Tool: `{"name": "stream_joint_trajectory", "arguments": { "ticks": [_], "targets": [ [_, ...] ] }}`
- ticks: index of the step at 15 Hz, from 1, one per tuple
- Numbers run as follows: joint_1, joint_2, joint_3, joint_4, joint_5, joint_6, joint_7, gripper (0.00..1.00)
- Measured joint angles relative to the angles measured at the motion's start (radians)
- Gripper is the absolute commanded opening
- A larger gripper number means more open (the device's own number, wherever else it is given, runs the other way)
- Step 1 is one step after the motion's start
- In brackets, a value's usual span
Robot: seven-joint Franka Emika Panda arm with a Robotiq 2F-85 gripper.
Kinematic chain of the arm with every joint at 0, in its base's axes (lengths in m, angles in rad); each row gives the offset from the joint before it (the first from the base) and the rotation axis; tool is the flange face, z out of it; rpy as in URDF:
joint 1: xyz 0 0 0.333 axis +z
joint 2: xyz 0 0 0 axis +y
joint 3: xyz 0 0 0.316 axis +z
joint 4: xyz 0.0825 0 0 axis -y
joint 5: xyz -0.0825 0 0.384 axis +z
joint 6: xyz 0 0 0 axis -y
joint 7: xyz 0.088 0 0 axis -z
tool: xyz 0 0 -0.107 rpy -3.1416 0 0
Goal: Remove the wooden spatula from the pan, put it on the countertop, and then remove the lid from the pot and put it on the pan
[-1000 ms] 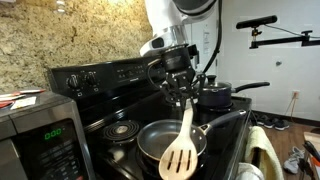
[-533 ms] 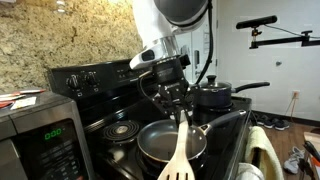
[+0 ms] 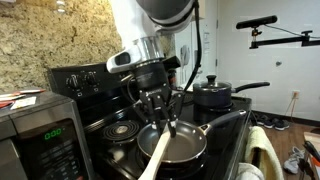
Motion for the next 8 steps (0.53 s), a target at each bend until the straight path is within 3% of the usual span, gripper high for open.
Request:
{"name": "stream_joint_trajectory", "arguments": {
  "ticks": [8],
  "targets": [
    [0.116, 0.27, 0.045, 0.275, -0.022, -0.092, 0.103, 0.07]
  ]
}}
